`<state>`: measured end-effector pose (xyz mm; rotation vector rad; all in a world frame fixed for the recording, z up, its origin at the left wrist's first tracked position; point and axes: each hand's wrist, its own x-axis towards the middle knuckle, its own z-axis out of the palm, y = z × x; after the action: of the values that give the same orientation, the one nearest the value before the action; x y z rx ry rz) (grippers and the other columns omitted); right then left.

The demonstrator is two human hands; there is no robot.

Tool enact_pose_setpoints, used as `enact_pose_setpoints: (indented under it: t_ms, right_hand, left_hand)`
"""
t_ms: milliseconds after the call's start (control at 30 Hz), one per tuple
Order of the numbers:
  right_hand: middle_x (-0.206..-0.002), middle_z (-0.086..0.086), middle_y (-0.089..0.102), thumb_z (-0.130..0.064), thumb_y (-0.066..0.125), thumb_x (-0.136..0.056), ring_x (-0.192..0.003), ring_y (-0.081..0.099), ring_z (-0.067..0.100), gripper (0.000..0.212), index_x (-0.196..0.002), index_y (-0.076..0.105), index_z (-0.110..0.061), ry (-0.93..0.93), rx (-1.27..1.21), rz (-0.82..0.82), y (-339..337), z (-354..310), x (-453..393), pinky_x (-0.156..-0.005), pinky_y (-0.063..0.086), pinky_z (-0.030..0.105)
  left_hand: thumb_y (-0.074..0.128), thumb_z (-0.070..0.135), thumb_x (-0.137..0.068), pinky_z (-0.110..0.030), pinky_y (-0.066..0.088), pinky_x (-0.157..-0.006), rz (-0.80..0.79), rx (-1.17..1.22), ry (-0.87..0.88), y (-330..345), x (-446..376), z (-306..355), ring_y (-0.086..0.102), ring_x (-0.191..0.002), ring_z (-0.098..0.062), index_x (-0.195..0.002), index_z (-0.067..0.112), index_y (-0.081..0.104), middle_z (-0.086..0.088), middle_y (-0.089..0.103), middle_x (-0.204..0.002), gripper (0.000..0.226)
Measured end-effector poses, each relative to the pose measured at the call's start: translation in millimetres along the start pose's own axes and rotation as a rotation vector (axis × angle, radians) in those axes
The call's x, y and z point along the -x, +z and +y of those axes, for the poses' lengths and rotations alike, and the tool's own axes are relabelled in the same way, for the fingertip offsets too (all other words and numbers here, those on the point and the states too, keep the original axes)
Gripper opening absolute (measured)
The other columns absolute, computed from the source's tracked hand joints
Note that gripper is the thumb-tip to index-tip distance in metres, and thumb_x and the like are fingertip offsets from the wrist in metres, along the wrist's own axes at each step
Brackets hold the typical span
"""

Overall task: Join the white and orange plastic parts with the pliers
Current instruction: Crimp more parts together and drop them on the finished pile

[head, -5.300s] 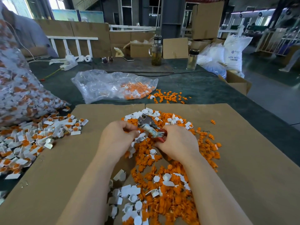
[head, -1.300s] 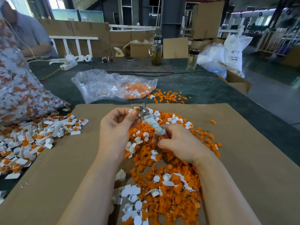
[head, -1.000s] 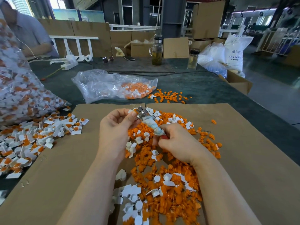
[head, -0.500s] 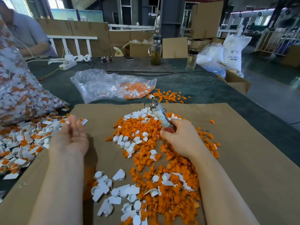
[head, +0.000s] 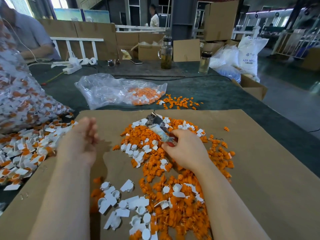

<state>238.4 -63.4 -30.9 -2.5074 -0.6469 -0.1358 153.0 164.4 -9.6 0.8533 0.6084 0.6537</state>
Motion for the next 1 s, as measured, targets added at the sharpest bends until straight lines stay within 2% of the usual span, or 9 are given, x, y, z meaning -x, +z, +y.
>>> enact_pose_setpoints:
  t_ms: [100,233,300,367,533,667,800,900,1000]
  right_hand:
    - [-0.083,-0.013,0.056,-0.05,0.06,-0.087,-0.076,0.058,0.012,0.02,-0.094,0.061,-0.031,-0.015,0.079,0.011,7.2,-2.5,0.3,-0.058,0.05,0.027]
    - [-0.08,-0.013,0.054,-0.053,0.06,-0.087,-0.07,0.053,0.009,0.024,-0.097,0.061,-0.032,-0.035,0.136,-0.002,10.2,-2.2,-1.3,-0.049,0.039,0.023]
    - [-0.079,-0.014,0.054,-0.051,0.059,-0.087,-0.069,0.052,0.008,0.023,-0.098,0.063,-0.031,-0.038,0.142,-0.01,10.7,-1.4,-1.6,-0.047,0.038,0.022]
    - [-0.077,-0.014,0.054,-0.048,0.059,-0.087,-0.067,0.051,0.008,0.02,-0.098,0.064,-0.031,-0.038,0.149,-0.016,11.0,-1.3,-1.3,-0.047,0.037,0.022]
    - [-0.076,-0.014,0.055,-0.045,0.059,-0.087,-0.067,0.054,0.006,0.015,-0.093,0.063,-0.031,-0.028,0.153,-0.038,11.5,-2.2,-1.5,-0.048,0.041,0.023]
    - [-0.079,-0.013,0.058,-0.044,0.058,-0.087,-0.069,0.056,0.007,0.014,-0.092,0.061,-0.03,-0.022,0.129,-0.038,10.4,-3.1,-0.9,-0.052,0.049,0.026]
    - [-0.077,-0.012,0.057,-0.041,0.058,-0.087,-0.071,0.056,0.01,0.013,-0.088,0.058,-0.028,-0.022,0.056,0.043,6.5,-3.4,-0.6,-0.059,0.052,0.031]
    - [-0.077,-0.014,0.054,-0.037,0.059,-0.087,-0.069,0.053,0.006,0.01,-0.087,0.053,-0.029,-0.021,-0.05,0.093,2.7,-5.4,-1.1,-0.055,0.043,0.024]
    - [-0.083,-0.014,0.056,-0.032,0.061,-0.088,-0.072,0.053,0.005,0.01,-0.092,0.052,-0.029,-0.021,-0.175,0.137,-0.5,-6.6,-1.4,-0.057,0.041,0.02]
  left_hand:
    - [0.068,0.023,-0.091,-0.024,0.044,-0.064,-0.068,-0.509,0.033,12.0,5.1,-12.4,0.062,-0.078,-0.006,-0.097,0.023,0.067,0.007,0.07,-0.088,0.006]
    - [0.07,0.021,-0.089,-0.031,0.039,-0.067,-0.223,-1.11,0.203,18.7,13.5,-25.5,0.057,-0.085,-0.013,-0.086,0.026,0.065,0.004,0.065,-0.09,0.008]
    - [0.065,0.014,-0.089,-0.032,0.041,-0.069,-0.266,-1.374,0.251,20.7,15.0,-27.7,0.057,-0.086,-0.017,-0.093,0.025,0.064,0.001,0.061,-0.097,0.012]
    - [0.06,0.01,-0.089,-0.032,0.043,-0.073,-0.291,-1.505,0.266,21.4,14.1,-29.4,0.057,-0.091,-0.02,-0.102,0.028,0.064,-0.003,0.057,-0.107,0.023]
    - [0.068,0.011,-0.087,-0.028,0.041,-0.077,-0.354,-1.564,0.278,19.3,13.0,-31.0,0.057,-0.099,-0.02,-0.106,0.031,0.064,-0.003,0.057,-0.117,0.028]
    - [0.081,0.023,-0.079,-0.02,0.033,-0.055,-0.294,-1.587,0.327,21.2,15.7,-29.0,0.048,-0.076,-0.009,-0.091,0.029,0.06,0.011,0.053,-0.082,0.025]
    - [0.082,0.029,-0.079,-0.023,0.037,-0.057,-0.268,-1.58,0.34,23.9,19.2,-29.0,0.051,-0.074,-0.009,-0.087,0.03,0.058,0.012,0.053,-0.077,0.024]
    - [0.081,0.032,-0.08,-0.028,0.044,-0.067,-0.245,-1.414,0.367,26.1,23.1,-28.4,0.059,-0.079,-0.013,-0.088,0.03,0.058,0.006,0.061,-0.087,0.025]
    - [0.075,0.022,-0.087,-0.019,0.049,-0.055,-0.279,-1.122,0.307,31.1,28.2,-29.9,0.067,-0.063,-0.007,-0.084,0.032,0.061,0.004,0.07,-0.084,0.017]
